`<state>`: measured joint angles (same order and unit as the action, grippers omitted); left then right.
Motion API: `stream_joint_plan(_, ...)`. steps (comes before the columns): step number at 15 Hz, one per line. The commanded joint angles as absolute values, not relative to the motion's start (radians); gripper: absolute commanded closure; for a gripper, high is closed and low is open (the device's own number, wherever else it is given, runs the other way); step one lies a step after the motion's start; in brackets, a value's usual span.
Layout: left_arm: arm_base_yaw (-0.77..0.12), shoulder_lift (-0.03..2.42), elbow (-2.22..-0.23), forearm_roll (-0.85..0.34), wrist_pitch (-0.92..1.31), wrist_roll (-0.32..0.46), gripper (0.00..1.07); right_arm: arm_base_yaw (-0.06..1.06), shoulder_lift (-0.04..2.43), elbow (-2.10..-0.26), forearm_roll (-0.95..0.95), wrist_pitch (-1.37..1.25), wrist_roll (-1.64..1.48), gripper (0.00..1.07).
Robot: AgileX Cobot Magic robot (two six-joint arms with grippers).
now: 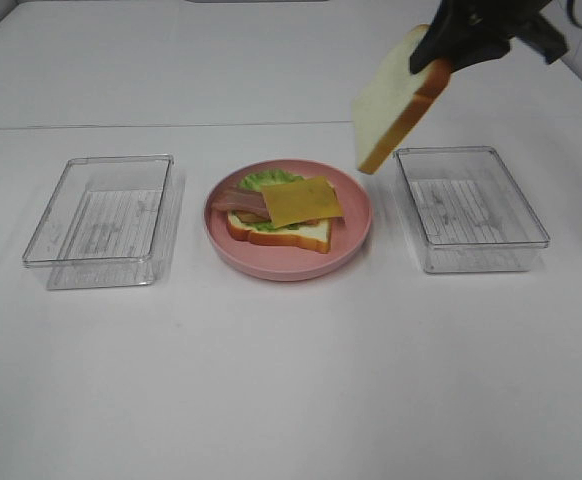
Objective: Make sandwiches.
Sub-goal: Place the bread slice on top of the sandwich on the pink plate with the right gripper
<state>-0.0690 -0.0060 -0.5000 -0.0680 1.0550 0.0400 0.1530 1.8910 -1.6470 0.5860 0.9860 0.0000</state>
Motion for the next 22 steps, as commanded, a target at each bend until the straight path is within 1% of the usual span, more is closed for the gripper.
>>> stream_joint_plan(1,-0.067,-0.026,-0.498,-0.072,1.045,0.036,0.49,0.201,1.895,-1.550,0.743,0.817,-0.050,1.07)
stream_joint_plan(3,-0.067,-0.026,-0.498,-0.072,1.045,0.036,0.49,0.213,1.927,-1.484,0.907,0.747,-0.118,1.07)
stream_joint_plan(4,-0.067,-0.026,-0.498,-0.072,1.045,0.036,0.49,0.216,1.937,-1.469,0.964,0.741,-0.148,1.07)
stream_joint_plan(6,-0.067,-0.026,-0.498,-0.072,1.045,0.036,0.49,0.226,1.980,-1.410,1.160,0.734,-0.282,1.07)
stream_joint_plan(7,-0.067,-0.026,-0.498,-0.072,1.045,0.036,0.49,0.234,1.994,-1.395,1.213,0.733,-0.315,1.07)
stream_joint_plan(8,-0.067,-0.026,-0.498,-0.072,1.045,0.036,0.49,0.236,2.035,-1.358,1.362,0.728,-0.394,1.07)
stream_joint_plan(10,-0.067,-0.026,-0.498,-0.072,1.045,0.036,0.49,0.236,2.097,-1.350,1.516,0.753,-0.481,1.07)
stream_joint_plan(11,-0.067,-0.026,-0.498,-0.072,1.045,0.036,0.49,0.236,2.136,-1.350,1.563,0.761,-0.491,1.07)
stream_joint_plan(17,-0.067,-0.026,-0.498,-0.072,1.045,0.036,0.49,0.234,2.188,-1.350,1.551,0.743,-0.470,1.07)
stream_joint_plan(18,-0.067,-0.026,-0.498,-0.072,1.045,0.036,0.49,0.234,2.190,-1.350,1.544,0.738,-0.458,0.97)
stream_joint_plan(19,-0.067,-0.026,-0.498,-0.072,1.045,0.036,0.49,0.234,2.190,-1.350,1.539,0.738,-0.455,0.90)
stream_joint_plan(20,-0.067,-0.026,-0.498,-0.072,1.045,0.036,0.49,0.234,2.190,-1.350,1.530,0.737,-0.452,0.77)
stream_joint_plan(21,-0.067,-0.026,-0.498,-0.072,1.045,0.036,0.49,0.234,2.190,-1.350,1.504,0.736,-0.452,0.53)
stream_joint_plan(22,-0.067,-0.026,-0.498,-0.072,1.045,0.036,0.49,0.234,2.190,-1.350,1.480,0.736,-0.452,0.43)
